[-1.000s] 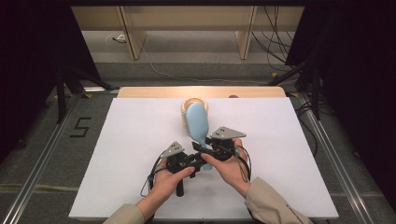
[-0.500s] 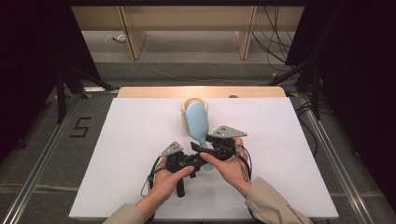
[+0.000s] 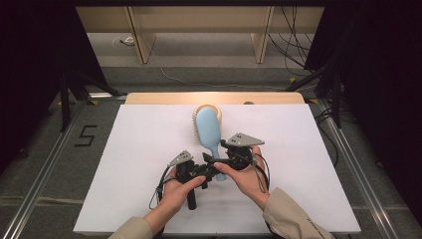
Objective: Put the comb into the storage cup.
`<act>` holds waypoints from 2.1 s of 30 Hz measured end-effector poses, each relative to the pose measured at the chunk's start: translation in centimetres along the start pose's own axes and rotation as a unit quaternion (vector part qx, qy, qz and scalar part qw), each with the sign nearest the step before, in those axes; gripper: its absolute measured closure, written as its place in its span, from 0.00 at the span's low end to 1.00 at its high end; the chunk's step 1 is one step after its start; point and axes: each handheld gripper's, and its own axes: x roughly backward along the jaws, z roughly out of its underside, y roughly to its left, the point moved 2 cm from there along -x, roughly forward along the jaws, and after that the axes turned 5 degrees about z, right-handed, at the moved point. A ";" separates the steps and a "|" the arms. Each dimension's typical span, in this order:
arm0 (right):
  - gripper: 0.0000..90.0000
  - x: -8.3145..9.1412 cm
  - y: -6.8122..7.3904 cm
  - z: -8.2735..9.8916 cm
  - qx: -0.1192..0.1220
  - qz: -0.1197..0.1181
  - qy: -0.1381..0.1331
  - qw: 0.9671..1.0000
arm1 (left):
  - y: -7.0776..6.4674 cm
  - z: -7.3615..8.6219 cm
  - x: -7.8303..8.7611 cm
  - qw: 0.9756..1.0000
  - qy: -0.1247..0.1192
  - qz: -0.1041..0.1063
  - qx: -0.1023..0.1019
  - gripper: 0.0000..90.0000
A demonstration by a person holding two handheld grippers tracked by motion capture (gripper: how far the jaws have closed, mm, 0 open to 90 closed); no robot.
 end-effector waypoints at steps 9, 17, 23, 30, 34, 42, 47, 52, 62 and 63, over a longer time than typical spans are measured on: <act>0.17 0.4 0.0 -0.4 0.008 0.004 -0.008 1.000 | 0.0 0.0 0.0 1.000 -0.001 0.001 0.004 0.74; 0.13 0.7 -0.2 -0.8 0.013 0.008 -0.016 1.000 | 0.0 0.0 0.0 1.000 -0.001 0.003 0.007 0.74; 0.09 0.9 -0.2 -1.0 0.017 0.001 -0.021 1.000 | 0.0 0.0 0.0 1.000 -0.003 0.006 0.012 0.74; 0.07 1.0 -0.2 -1.2 0.017 -0.005 -0.025 1.000 | 0.0 -0.1 0.0 1.000 -0.005 0.009 0.015 0.74; 0.07 1.1 -0.2 -1.4 0.017 -0.008 -0.030 0.999 | 0.0 0.0 0.1 1.000 -0.006 0.010 0.018 0.74; 0.05 1.3 -0.4 -1.8 0.014 -0.016 -0.038 0.999 | 0.0 -0.1 0.1 1.000 -0.005 0.014 0.017 0.74; 0.05 1.5 -0.7 -2.2 0.011 -0.016 -0.043 0.999 | 0.0 -0.1 0.1 1.000 -0.008 0.017 0.021 0.74; 0.05 1.6 -1.2 -3.0 0.004 -0.016 -0.049 0.999 | 0.0 -0.1 0.1 1.000 -0.009 0.018 0.020 0.74; 0.03 1.3 -1.4 -5.2 -0.002 -0.024 -0.057 0.998 | -0.1 -0.1 0.1 1.000 -0.009 0.019 0.021 0.74; 0.03 1.2 -1.5 -5.5 -0.002 -0.025 -0.056 0.998 | -0.1 -0.1 0.1 1.000 -0.009 0.019 0.021 0.74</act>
